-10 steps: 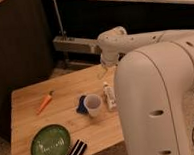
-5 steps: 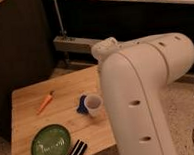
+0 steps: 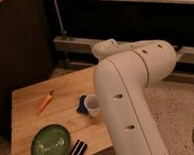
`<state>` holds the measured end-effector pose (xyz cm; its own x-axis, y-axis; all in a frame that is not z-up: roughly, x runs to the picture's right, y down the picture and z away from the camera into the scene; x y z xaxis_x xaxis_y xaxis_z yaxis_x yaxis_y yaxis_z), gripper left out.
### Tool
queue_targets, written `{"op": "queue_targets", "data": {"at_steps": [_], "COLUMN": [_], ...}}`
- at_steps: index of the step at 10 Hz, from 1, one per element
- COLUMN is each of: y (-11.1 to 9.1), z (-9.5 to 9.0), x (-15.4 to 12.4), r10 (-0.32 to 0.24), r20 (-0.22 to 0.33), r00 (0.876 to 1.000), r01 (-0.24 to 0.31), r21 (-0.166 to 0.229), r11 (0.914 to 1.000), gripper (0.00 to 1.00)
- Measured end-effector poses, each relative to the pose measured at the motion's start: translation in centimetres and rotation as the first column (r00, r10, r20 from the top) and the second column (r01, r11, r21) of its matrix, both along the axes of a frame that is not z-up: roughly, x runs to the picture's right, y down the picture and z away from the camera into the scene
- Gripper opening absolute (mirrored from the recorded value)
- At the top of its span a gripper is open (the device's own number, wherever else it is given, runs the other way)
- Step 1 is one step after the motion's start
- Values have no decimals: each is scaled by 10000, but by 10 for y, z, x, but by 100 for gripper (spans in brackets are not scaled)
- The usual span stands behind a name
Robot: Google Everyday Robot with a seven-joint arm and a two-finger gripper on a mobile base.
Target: Stand the bottle upright
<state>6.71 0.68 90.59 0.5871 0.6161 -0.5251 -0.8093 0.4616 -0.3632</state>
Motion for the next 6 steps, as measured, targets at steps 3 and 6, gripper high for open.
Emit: {"op": "queue_targets", "data": {"at_steps": [3,6], "y": [-2,-6], "z": [14,19], "x": [8,17], "r10": [690,1540], "r20": [237,977], "r00": [9973,9832], "r01": [-686,-1551], "r21": [-185,37], "r11": [9975,9879], "gripper": [80,80]}}
